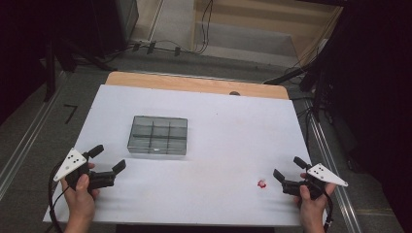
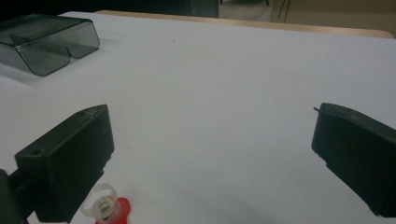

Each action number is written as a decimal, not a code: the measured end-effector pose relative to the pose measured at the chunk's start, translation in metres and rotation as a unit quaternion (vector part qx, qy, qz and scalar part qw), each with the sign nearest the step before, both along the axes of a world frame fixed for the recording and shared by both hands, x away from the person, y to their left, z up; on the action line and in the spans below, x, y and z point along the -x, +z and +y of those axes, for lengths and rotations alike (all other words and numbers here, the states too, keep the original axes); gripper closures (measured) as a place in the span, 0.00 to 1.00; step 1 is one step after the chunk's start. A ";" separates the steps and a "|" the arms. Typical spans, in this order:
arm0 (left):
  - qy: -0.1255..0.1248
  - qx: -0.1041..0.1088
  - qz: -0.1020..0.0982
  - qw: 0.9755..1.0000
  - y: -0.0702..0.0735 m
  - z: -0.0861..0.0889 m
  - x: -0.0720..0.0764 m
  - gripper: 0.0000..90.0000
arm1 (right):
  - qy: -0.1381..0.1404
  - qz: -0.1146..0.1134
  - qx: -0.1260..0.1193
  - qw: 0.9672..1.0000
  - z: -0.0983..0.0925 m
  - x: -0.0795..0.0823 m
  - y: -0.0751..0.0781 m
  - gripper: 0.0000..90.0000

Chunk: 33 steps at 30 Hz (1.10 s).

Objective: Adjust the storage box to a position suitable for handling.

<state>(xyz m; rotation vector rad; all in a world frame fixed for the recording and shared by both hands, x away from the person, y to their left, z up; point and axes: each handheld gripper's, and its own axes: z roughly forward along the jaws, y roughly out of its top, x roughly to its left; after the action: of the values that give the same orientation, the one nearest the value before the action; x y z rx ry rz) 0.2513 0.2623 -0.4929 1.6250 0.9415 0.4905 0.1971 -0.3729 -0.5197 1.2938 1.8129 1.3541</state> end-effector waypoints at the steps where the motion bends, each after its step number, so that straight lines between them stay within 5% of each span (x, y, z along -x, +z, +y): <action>1: -0.002 -0.002 0.002 1.000 0.000 0.000 -0.001 0.00 | 0.000 0.000 0.000 1.000 0.000 0.000 0.000 0.00; 21: -0.015 -0.017 0.008 1.000 0.033 -0.016 -0.019 0.00 | 0.005 0.009 0.002 1.000 0.002 -0.002 -0.002 0.00; 33: 0.026 -0.020 0.027 0.999 0.043 -0.019 -0.051 0.04 | -0.002 0.014 0.007 1.000 0.003 -0.002 -0.002 0.00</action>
<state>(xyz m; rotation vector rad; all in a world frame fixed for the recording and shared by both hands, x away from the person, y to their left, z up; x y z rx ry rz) 0.3021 0.2434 -0.4495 1.6599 1.0212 0.5059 0.1993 -0.3704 -0.5215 1.3154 1.8341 1.3243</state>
